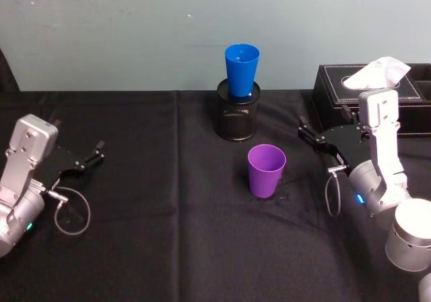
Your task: Pick up one cup with a gripper and tap it against the other cup.
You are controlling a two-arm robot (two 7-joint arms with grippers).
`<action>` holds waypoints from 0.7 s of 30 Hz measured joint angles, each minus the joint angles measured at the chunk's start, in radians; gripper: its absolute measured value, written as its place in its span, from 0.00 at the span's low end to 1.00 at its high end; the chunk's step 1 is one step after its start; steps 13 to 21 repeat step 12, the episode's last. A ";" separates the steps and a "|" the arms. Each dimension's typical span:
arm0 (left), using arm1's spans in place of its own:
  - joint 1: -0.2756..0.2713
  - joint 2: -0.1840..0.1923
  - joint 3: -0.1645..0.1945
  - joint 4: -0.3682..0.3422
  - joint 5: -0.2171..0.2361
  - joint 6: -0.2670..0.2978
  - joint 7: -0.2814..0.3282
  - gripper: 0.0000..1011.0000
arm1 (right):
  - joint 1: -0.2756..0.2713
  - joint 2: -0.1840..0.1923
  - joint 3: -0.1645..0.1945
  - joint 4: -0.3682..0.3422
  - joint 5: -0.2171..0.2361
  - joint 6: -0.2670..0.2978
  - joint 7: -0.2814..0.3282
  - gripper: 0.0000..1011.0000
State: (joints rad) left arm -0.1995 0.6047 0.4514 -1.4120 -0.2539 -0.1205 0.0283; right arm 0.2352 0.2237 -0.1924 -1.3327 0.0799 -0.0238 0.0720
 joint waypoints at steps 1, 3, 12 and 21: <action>0.000 0.000 0.000 0.000 0.000 0.000 0.000 0.99 | 0.000 0.000 0.000 0.000 0.000 0.000 0.000 0.99; 0.000 0.000 0.000 0.000 0.000 0.000 0.000 0.99 | 0.000 0.000 0.000 0.000 0.000 0.000 0.000 0.99; 0.000 0.000 0.000 0.000 0.000 0.000 0.000 0.99 | 0.000 0.000 0.000 -0.001 0.001 0.000 0.001 0.99; 0.000 0.000 0.000 0.000 0.000 0.000 0.000 0.99 | 0.000 0.000 0.000 -0.001 0.001 0.000 0.001 0.99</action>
